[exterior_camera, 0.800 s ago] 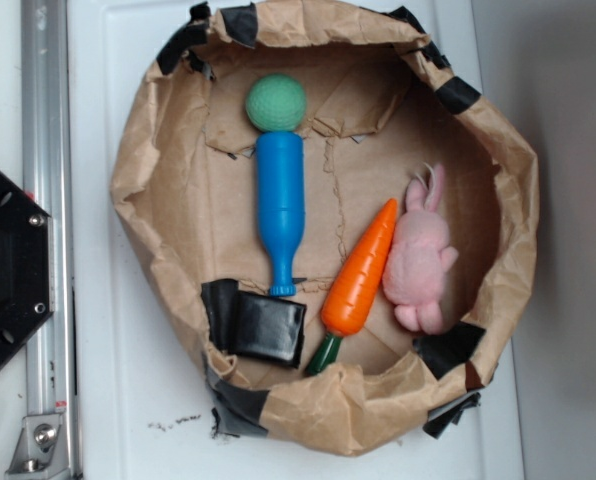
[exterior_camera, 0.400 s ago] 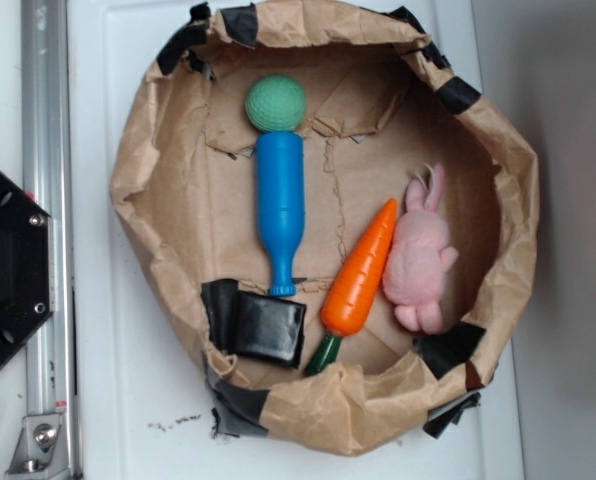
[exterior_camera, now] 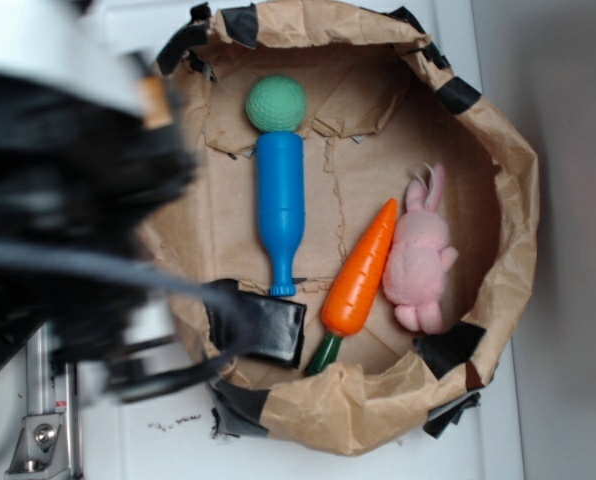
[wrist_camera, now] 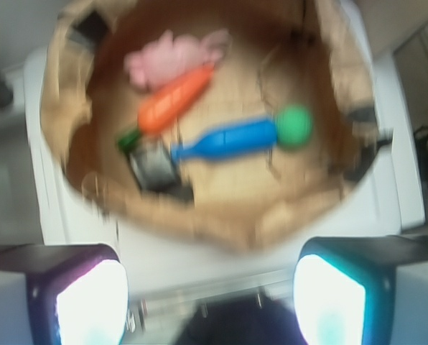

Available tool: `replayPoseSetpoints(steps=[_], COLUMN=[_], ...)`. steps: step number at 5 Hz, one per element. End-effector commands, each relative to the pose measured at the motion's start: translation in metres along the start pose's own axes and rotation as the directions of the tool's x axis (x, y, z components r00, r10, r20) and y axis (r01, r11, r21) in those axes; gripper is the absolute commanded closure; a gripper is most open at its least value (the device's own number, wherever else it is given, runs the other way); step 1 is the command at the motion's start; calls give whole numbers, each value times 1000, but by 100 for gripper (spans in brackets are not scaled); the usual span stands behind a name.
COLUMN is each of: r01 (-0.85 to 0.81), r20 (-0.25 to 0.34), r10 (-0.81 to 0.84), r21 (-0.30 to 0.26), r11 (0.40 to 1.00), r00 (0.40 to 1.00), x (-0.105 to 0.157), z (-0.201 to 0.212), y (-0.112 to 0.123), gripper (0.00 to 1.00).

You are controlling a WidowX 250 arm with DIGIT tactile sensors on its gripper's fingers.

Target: Grab the black box.

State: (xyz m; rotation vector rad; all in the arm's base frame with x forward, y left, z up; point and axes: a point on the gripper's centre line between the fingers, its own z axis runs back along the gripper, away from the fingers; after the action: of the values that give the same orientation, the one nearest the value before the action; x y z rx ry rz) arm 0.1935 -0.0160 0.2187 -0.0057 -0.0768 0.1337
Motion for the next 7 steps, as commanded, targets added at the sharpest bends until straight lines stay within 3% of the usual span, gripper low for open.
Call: replayPoseSetpoints(steps=[1,2,3,4,5,7], r01=[22,88,166,230,294,278], r20=[21,-18,-33,-29,22,14], r10=[-22,-88,-171,-239,-298,-283], r21=[-10,-7,-124,-193,-235,-238], r11=[1000,996,978,954,926,931], r00=[1000,996,985,970,954,959], x=[54,68,62,47,31,27], z=[-37,-73,-88,-88,-72,-79], y=[-13,-37,-45,-48,-38,-18], gripper=[0,0,0,0,0,0])
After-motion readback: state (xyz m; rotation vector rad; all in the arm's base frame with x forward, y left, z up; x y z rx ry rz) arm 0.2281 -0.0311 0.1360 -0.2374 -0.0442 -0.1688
